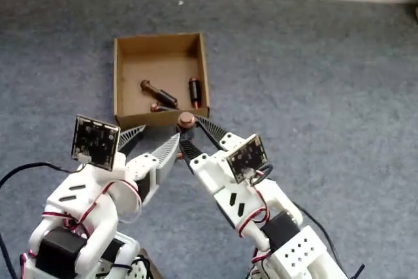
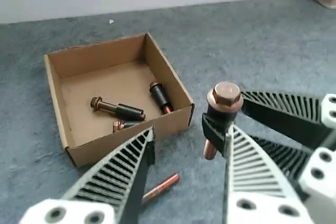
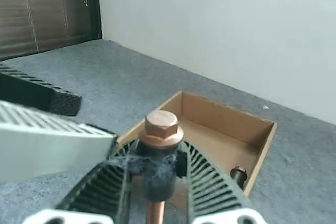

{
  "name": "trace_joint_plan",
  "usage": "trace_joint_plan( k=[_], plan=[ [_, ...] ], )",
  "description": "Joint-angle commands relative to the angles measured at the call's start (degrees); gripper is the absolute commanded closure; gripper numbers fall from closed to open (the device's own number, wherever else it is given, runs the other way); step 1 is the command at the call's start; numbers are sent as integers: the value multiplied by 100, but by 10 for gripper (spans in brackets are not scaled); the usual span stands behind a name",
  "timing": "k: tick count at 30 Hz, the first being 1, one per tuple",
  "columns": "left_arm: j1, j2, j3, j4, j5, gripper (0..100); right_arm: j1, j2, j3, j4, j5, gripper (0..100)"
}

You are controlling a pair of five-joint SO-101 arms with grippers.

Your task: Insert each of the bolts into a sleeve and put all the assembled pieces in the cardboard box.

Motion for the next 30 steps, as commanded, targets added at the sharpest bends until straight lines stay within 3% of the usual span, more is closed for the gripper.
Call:
trace_joint_plan(
  k=[1, 4, 9, 13, 17, 23, 26, 30],
  plan=[
    [-110, -13, -48, 193, 53, 776, 180, 391, -593, 259, -9, 995],
    [-752, -13, -40, 158, 53, 776, 312, 1121, -989, 259, -9, 995],
    [-2404, -13, 92, 149, 53, 776, 382, 2501, -1930, 215, -9, 995],
    [-3284, -13, 743, -9, 53, 776, 382, 3723, -2695, -637, 18, 995],
    [-3820, -13, 1727, -809, 70, 776, 382, 5051, -3345, -1552, 35, 995],
    [-4514, -13, 2765, -2207, 774, 776, 523, 6888, -4470, -2193, 35, 991],
    [-4611, -13, 2905, -2400, 782, 776, 629, 7626, -5112, -2176, 9, 966],
    [-4620, -13, 2941, -2391, 782, 776, 690, 8338, -5657, -2167, 0, 858]
  ],
)
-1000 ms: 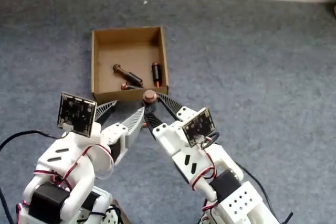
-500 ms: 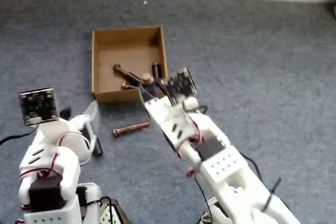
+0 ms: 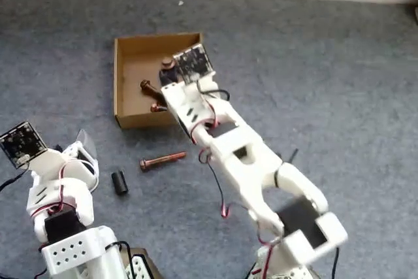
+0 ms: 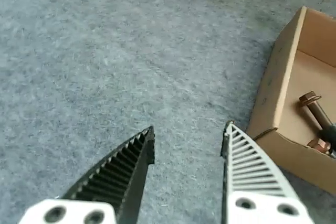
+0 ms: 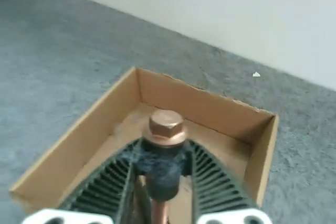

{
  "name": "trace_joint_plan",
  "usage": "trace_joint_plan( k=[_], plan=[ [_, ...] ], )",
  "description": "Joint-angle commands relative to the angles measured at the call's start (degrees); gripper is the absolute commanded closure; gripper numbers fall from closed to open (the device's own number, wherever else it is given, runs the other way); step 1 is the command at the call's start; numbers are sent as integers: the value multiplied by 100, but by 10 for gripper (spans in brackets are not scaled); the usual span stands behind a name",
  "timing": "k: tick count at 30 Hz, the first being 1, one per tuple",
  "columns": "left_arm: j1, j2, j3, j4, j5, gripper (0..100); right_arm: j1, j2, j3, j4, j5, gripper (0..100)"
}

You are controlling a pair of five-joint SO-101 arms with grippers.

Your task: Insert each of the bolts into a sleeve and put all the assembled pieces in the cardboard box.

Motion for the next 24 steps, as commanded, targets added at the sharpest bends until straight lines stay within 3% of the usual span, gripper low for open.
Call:
trace_joint_plan(
  k=[1, 6, 13, 15, 19, 24],
  plan=[
    [-84, -57, -4, -158, 70, 776, 110, 233, -734, -189, 9, 852],
    [-233, -57, -13, -167, 79, 776, -92, -40, -681, -119, 18, 852],
    [-1262, -57, -136, -237, 703, 776, -1086, -1604, 110, 2105, -62, 852],
    [-1534, -48, -163, -237, 809, 776, -1534, -1886, 233, 2738, -396, 852],
    [-1789, -48, -154, -299, 879, 776, -2193, -1701, 251, 3749, -659, 852],
    [-2088, -48, -127, -387, 879, 776, -2668, -936, -31, 3899, -695, 852]
  ],
)
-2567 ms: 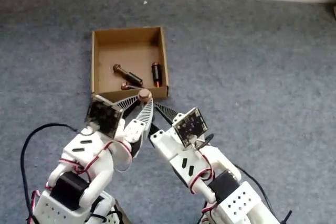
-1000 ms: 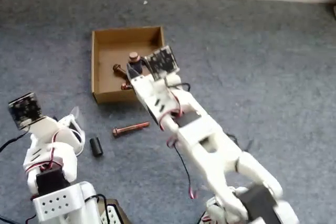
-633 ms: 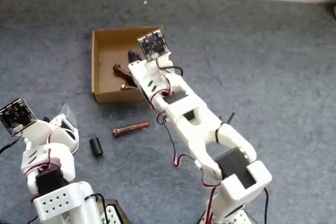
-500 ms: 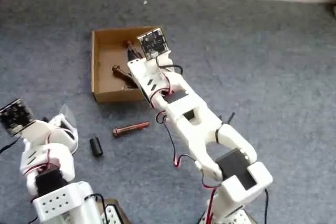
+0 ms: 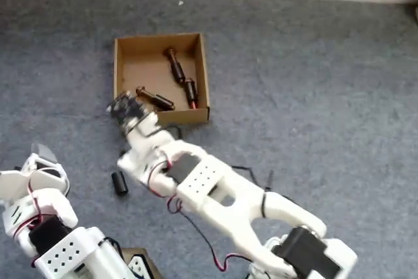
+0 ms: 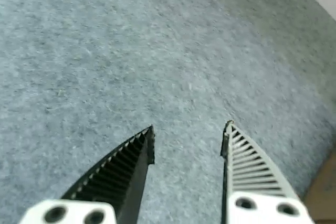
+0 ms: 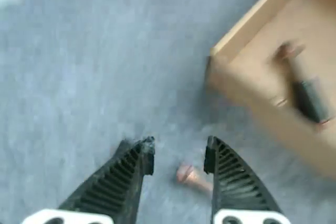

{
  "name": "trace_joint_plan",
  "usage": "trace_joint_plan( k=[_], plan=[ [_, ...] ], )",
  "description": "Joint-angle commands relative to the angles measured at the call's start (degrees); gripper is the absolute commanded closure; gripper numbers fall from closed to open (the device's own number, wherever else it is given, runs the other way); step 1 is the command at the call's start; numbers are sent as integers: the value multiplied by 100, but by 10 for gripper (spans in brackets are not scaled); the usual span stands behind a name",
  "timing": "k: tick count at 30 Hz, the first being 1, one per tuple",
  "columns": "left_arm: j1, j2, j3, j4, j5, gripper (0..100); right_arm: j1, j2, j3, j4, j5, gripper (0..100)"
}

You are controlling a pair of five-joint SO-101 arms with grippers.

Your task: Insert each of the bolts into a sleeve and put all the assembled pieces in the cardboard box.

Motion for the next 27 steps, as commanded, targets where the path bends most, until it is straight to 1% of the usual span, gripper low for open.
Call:
trace_joint_plan(
  k=[1, 7, 11, 15, 17, 23, 27],
  plan=[
    [-295, -48, -154, -141, 62, 776, -330, 374, -418, 57, -70, 852],
    [-409, -48, -154, -141, 62, 776, -391, 1191, -1051, 189, -70, 852],
    [-409, -48, -154, -141, 62, 776, -558, 1481, -1815, 1095, -79, 852],
    [-374, -48, -154, -141, 62, 776, -752, 1736, -2633, 1974, -598, 852],
    [-374, -48, -154, -141, 62, 776, -787, 1947, -2958, 2237, -695, 852],
    [-374, -48, -145, -141, 53, 776, -831, 2615, -3327, 2387, -703, 853],
    [-374, -48, -145, -141, 44, 776, -708, 2905, -3363, 2387, -703, 853]
  ],
)
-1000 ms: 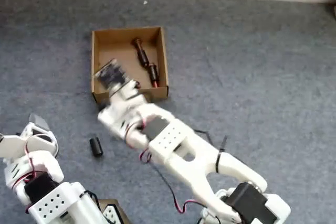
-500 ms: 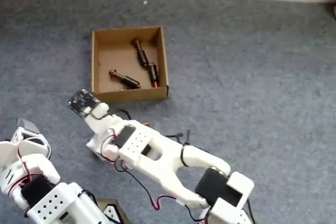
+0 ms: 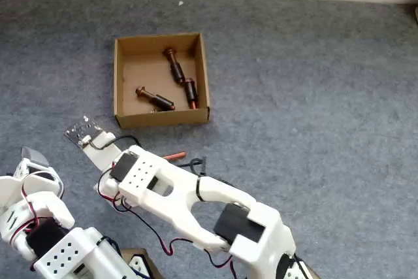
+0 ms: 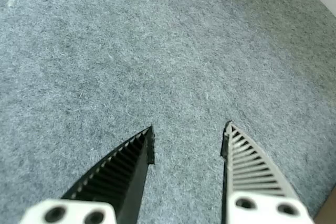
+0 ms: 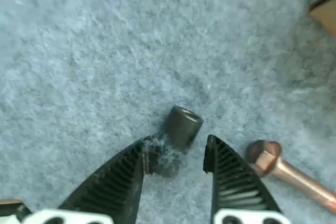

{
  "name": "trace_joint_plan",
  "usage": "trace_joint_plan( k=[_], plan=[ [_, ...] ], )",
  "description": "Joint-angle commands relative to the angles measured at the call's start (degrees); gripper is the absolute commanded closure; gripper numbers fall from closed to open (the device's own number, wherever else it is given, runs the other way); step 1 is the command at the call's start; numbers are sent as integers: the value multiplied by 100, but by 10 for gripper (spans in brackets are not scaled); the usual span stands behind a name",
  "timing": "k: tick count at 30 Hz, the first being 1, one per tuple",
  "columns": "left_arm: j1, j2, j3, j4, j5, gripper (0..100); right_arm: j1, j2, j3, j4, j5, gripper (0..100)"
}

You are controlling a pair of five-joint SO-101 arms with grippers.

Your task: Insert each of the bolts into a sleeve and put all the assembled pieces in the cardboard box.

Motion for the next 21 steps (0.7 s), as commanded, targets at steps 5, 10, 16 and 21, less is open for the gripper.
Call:
trace_joint_plan(
  k=[5, 10, 16, 21],
  plan=[
    [4, -48, -145, -132, 44, 776, 92, 295, -277, 22, -70, 882],
    [4, -48, -136, -132, 44, 776, 101, 409, -286, 31, -62, 995],
    [4, -48, -127, -132, 44, 776, 110, -145, -277, 549, -62, 994],
    [321, -48, -84, -132, 26, 776, 303, -1226, -198, 901, -62, 994]
  ],
)
